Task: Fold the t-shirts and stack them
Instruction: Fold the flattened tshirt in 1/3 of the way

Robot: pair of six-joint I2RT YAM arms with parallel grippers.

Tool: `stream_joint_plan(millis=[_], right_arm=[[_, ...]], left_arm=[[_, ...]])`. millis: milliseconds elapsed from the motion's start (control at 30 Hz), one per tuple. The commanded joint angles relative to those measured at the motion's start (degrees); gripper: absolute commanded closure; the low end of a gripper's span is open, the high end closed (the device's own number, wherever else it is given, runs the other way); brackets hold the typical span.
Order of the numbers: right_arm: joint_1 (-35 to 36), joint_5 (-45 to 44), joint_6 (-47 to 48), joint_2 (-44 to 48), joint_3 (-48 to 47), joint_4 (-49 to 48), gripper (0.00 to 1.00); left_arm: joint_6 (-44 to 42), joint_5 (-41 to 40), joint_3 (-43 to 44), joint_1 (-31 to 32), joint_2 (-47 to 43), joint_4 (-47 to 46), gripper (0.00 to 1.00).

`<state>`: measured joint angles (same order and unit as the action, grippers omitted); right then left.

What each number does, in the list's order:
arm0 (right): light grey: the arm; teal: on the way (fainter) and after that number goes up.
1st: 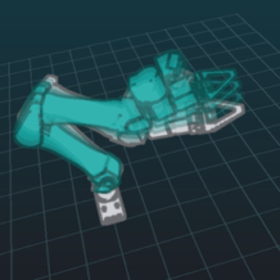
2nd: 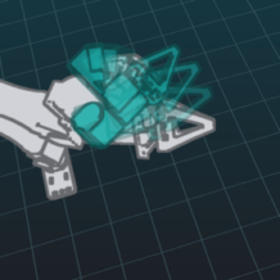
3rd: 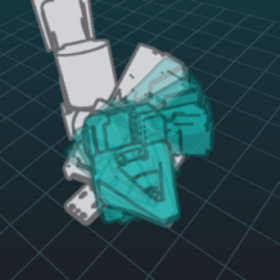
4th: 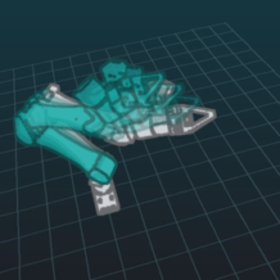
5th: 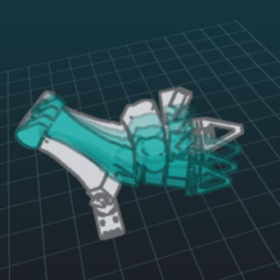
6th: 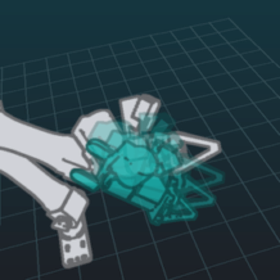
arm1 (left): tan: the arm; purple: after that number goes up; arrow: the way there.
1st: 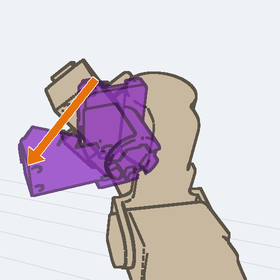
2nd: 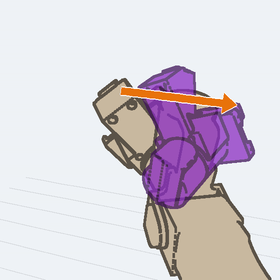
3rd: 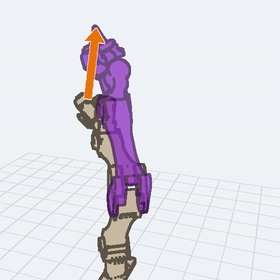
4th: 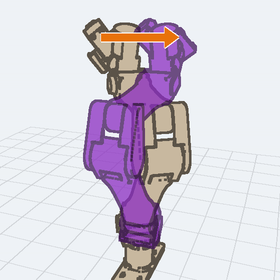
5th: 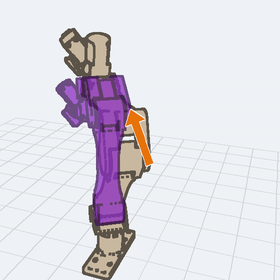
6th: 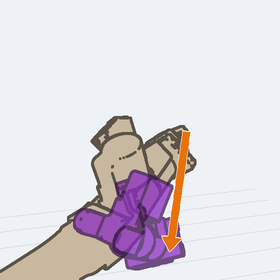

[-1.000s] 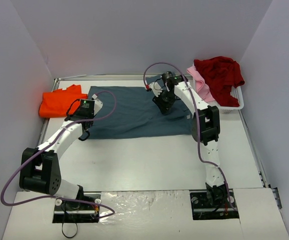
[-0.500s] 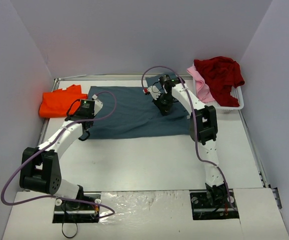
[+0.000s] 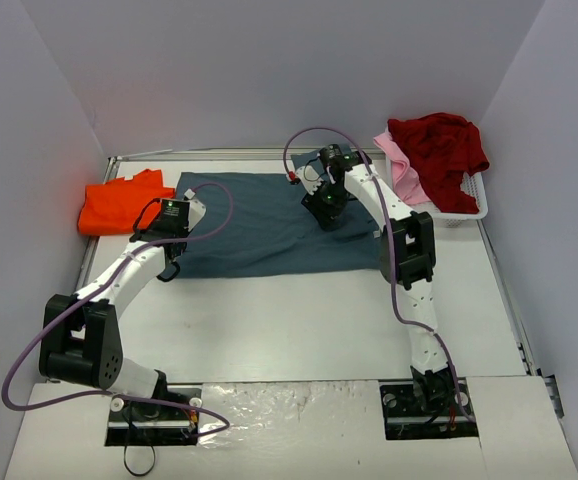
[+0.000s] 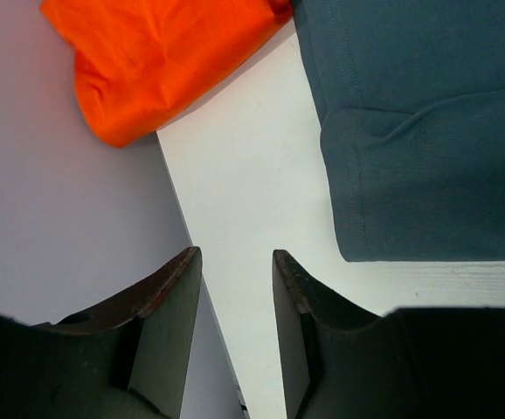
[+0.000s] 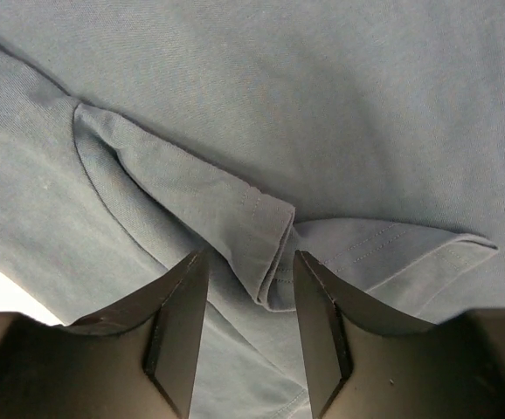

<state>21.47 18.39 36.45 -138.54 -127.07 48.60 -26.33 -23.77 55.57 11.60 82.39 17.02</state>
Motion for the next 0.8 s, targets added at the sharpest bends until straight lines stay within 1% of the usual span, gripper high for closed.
stream_joint_plan(millis=[0,267,400,500,567,600,767], right_arm=[[0.2,-0.9,0.2,0.4,-0.6,2.4,0.60],[0.0,-1.8,0.1,-0.8,-0.7,1.9,0.59],[0.0,-2.0,0.2,-0.8,-0.5,2.1,0.62],[0.0,-2.0,0.3,-1.0,-0.4,2.0,0.69],[0.0,-1.8,0.2,-1.0,-0.3,2.1,0.70],[0.0,-1.7,0.3,-0.9,-0.3,2.1,0.73],[0.0,-1.7,0.4,-1.1,0.2,2.1,0.73]], left_arm=[[0.8,0.0,0.0,-0.3,-0.6,0.7,0.63],[0.7,0.2,0.0,-0.3,-0.4,0.8,0.63],[0.7,0.3,0.0,-0.3,-0.3,0.9,0.64],[0.7,0.4,0.0,-0.3,-0.3,1.0,0.64],[0.7,0.5,0.0,-0.3,-0.3,0.9,0.63],[0.7,0.4,-0.1,-0.3,-0.3,0.9,0.63],[0.7,0.5,-0.1,-0.3,-0.3,1.0,0.63]])
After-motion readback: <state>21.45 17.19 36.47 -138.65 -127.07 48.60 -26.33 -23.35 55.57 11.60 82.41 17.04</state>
